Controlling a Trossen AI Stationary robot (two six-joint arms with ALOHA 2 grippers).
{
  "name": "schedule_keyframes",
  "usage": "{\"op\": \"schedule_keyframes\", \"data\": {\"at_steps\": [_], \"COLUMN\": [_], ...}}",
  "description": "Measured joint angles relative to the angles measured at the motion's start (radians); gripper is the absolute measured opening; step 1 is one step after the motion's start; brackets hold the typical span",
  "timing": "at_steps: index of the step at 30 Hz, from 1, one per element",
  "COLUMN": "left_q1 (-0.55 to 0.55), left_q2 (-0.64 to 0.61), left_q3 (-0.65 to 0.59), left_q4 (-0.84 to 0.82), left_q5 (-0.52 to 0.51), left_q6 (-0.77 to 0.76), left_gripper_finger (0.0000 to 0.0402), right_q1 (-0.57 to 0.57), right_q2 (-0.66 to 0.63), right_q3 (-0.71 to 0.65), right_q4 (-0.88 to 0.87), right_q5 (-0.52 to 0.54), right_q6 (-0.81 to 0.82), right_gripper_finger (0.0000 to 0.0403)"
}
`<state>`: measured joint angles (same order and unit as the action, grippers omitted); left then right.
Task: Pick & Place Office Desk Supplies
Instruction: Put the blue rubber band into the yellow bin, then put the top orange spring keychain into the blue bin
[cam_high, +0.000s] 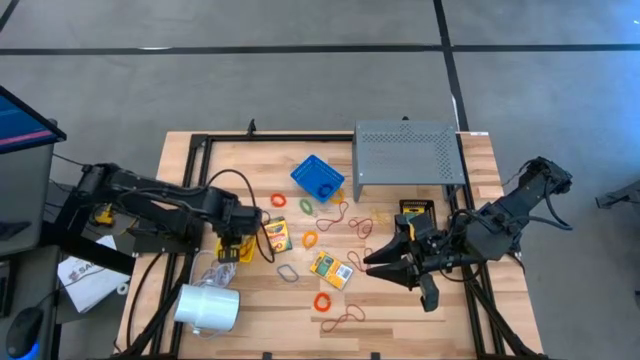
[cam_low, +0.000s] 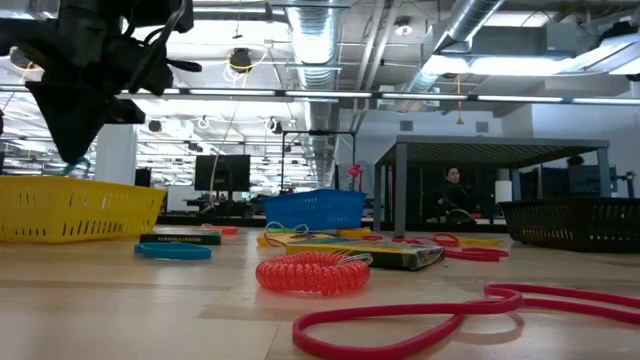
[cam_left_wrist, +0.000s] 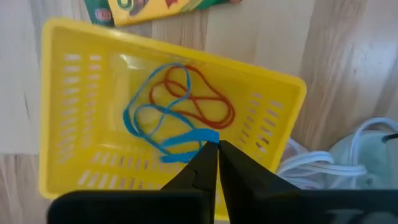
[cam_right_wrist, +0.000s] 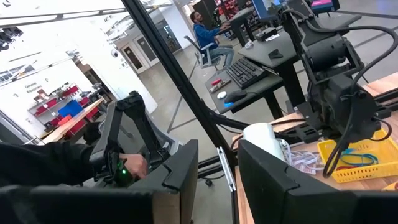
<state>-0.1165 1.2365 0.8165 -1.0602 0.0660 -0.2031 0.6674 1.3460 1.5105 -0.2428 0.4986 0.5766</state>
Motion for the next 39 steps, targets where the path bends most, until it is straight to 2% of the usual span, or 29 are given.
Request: {"op": "schedule_keyframes", "data": {"at_steps": [4, 13, 17, 25, 31, 34, 39], "left_q1": [0.000, 0.000, 0.000, 0.000, 0.001, 0.043, 0.171], "left_q2": [-0.010, -0.026, -0.026, -0.026, -0.026, -0.017, 0.040], "left_q3": [0.000, 0.001, 0.001, 0.046, 0.121, 0.120, 0.118], "left_q4": [0.007, 0.008, 0.012, 0.024, 0.073, 0.185, 0.304], "left_q5": [-0.005, -0.005, -0.010, -0.016, -0.115, -0.159, -0.172], "left_q6": [0.013, -0.003, -0.021, -0.040, 0.023, 0.044, 0.072], "left_gripper_finger": [0.0048, 0.0161, 0.0194, 0.0209, 0.0199, 0.0200, 0.0216], "right_q1": [0.000, 0.000, 0.000, 0.000, 0.000, -0.001, -0.014], "right_q2": [0.000, 0.000, 0.000, 0.000, 0.000, 0.000, 0.000], "right_q3": [0.000, 0.000, 0.000, 0.000, 0.000, 0.000, 0.000], "right_q4": [-0.004, -0.008, -0.010, -0.011, -0.010, -0.010, -0.008], "right_q5": [0.000, 0.000, 0.000, 0.000, 0.000, 0.000, 0.000], "right_q6": [0.000, 0.000, 0.000, 0.000, 0.000, 0.000, 0.000], "right_gripper_finger": [0.0111, 0.0111, 0.0111, 0.0111, 0.0111, 0.0111, 0.0111]}}
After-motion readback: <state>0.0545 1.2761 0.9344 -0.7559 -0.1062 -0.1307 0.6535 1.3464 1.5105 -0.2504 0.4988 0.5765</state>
